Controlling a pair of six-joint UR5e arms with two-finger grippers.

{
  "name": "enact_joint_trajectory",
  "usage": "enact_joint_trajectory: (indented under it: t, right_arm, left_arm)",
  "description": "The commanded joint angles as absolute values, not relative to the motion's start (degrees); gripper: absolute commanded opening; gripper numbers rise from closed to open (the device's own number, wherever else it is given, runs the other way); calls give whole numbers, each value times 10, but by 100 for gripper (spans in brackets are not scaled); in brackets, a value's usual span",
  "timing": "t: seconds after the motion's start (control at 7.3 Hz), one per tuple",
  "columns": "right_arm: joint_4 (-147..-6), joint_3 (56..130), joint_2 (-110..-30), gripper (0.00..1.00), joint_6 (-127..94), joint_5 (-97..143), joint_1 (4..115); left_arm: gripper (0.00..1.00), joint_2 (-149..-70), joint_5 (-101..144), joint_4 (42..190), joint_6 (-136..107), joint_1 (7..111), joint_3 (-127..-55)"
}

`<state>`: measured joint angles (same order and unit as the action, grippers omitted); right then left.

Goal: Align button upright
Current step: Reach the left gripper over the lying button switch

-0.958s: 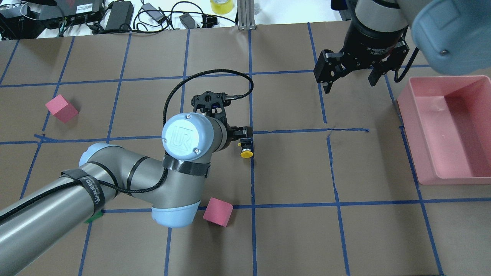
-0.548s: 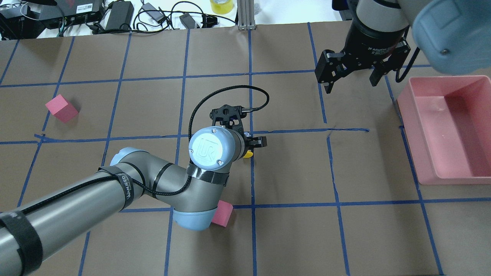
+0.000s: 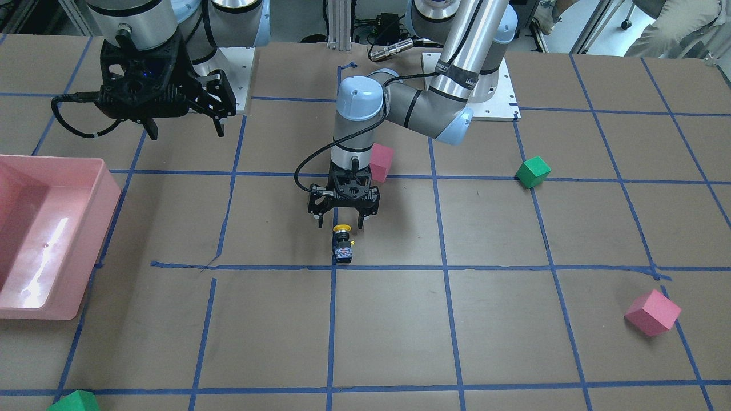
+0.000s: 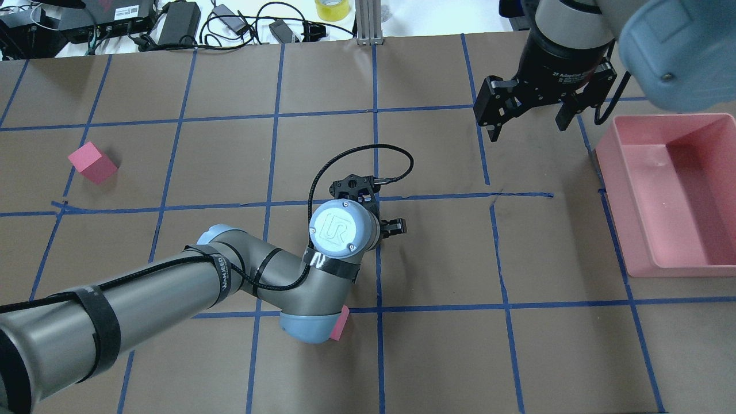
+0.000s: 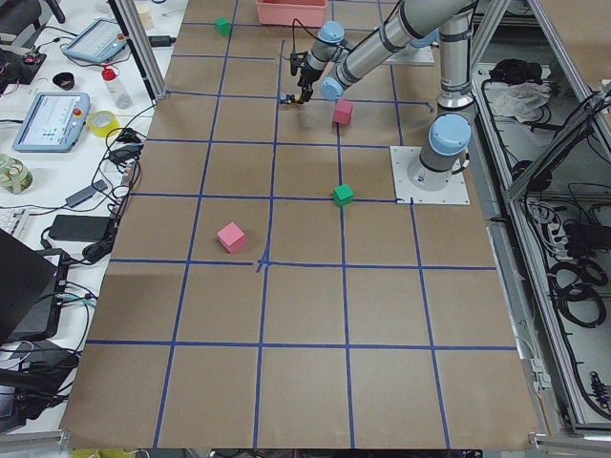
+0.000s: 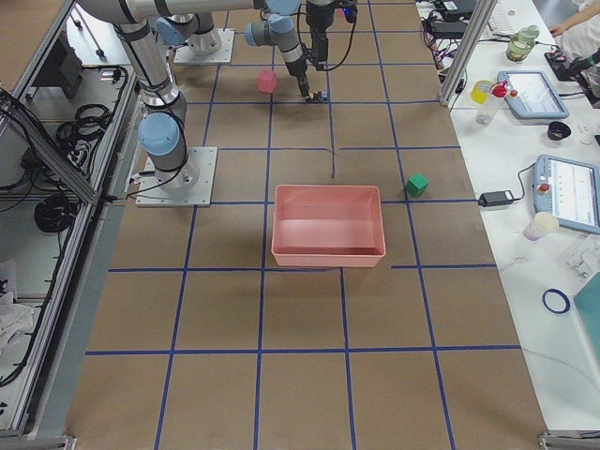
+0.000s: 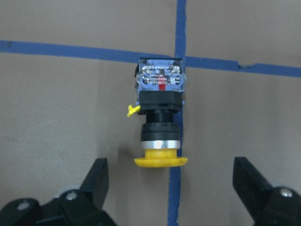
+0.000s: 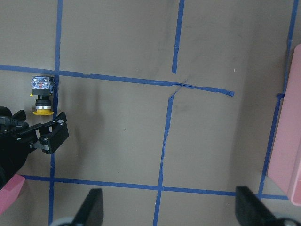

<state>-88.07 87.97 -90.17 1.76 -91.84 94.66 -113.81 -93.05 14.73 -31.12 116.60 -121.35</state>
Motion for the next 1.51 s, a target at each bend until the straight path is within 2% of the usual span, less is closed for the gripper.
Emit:
enact_joint_trajectory:
  t: [0.0,0.27,0.55,0.82,0.96,1.37]
  right_arm:
    - [-881,880,-902,100,18,-919,946]
    - [-881,880,-902,100,18,-918,946]
    - [-881,880,-902,100,18,-918,947]
    - [-881,880,-902,100,18,-918,947]
    - [-881,880,-902,100,18,-918,946]
    - [-875,880,-902,100,18,-921,946]
  left_arm:
    - [46,-1152,-931,149,-307,1166,-1201]
    - [0,-1153,-932,149,-306,1166,-1194]
    - [0,-1150,-926,198,-302,1166,-1156]
    - [0,-1136,-924,398,-304,1165,-1058]
    - [0,-1137,-888,459,-316,1161,-1032]
    - [0,-1136,-751,505,-432,1080,-1033]
